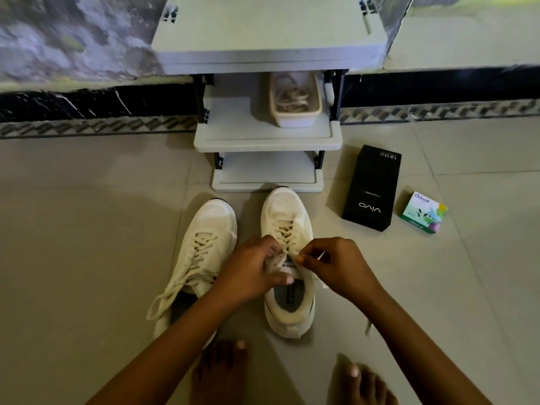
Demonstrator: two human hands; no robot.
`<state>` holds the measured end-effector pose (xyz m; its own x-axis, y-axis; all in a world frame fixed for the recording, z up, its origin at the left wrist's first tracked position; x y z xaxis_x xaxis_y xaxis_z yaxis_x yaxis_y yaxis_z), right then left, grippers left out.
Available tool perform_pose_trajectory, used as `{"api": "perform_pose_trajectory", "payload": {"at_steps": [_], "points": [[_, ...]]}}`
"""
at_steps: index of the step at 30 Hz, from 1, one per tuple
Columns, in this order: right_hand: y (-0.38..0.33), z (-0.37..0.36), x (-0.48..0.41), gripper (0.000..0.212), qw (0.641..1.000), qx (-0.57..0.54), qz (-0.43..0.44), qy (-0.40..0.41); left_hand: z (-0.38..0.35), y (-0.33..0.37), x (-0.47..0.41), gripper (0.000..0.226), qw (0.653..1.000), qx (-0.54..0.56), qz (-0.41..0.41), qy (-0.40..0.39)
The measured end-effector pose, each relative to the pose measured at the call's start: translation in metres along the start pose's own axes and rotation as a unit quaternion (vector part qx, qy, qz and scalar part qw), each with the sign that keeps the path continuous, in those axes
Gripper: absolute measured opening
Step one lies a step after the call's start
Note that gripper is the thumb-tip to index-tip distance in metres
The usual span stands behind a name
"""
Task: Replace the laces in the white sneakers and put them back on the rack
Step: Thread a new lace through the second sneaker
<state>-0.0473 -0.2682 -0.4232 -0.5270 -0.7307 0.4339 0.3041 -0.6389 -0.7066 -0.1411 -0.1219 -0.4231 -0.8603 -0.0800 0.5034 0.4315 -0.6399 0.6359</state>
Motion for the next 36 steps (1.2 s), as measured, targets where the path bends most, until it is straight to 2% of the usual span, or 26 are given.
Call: {"api": "perform_pose_trajectory", "payload": {"at_steps": [4, 8, 12, 16, 22, 26, 28, 32, 36], "points": [[-0.003, -0.007, 0.001, 0.016, 1.000, 0.013, 0.010, 0.027, -0.009, -0.007, -0.003, 0.027, 0.996, 0.025, -0.022, 0.080], [-0.005, -0.015, 0.003, 0.013, 0.997, 0.048, 0.021, 0.053, -0.005, -0.013, -0.005, 0.022, 0.994, 0.069, -0.033, 0.074], [-0.012, -0.021, 0.005, 0.007, 0.993, 0.079, 0.051, 0.072, -0.004, -0.016, -0.006, 0.018, 0.984, 0.165, -0.022, 0.067], [-0.016, -0.025, 0.001, 0.013, 0.986, 0.141, 0.064, 0.058, -0.004, -0.022, -0.009, 0.016, 0.969, 0.243, 0.010, 0.048], [-0.023, -0.029, -0.004, 0.007, 0.982, 0.167, 0.074, 0.054, -0.005, -0.025, -0.012, 0.012, 0.960, 0.275, 0.014, 0.040], [-0.025, -0.031, -0.011, 0.019, 0.983, 0.165, 0.076, 0.040, -0.004, -0.025, -0.013, 0.012, 0.960, 0.280, 0.015, 0.029], [-0.024, -0.032, -0.012, 0.017, 0.985, 0.147, 0.068, 0.052, -0.003, -0.024, -0.013, 0.014, 0.957, 0.289, 0.018, 0.028], [-0.015, -0.033, -0.012, 0.005, 0.995, 0.026, 0.037, 0.089, -0.004, -0.024, -0.011, 0.017, 0.950, 0.309, 0.017, 0.029], [-0.014, -0.041, -0.011, 0.006, 0.993, 0.018, 0.043, 0.109, -0.007, -0.024, -0.011, 0.014, 0.940, 0.338, 0.024, 0.046]]}}
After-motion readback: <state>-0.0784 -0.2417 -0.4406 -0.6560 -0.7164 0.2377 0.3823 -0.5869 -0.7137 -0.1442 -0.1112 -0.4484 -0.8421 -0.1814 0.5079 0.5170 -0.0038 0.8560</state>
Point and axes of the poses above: each hand's wrist, its own x-axis away from the middle knuckle, its own z-axis out of the back of the hand, y = z × x, the point moved 1 cm from there along -x, towards the middle knuckle, and after that the axes turned 15 degrees about -y, right-handed, at the moved point
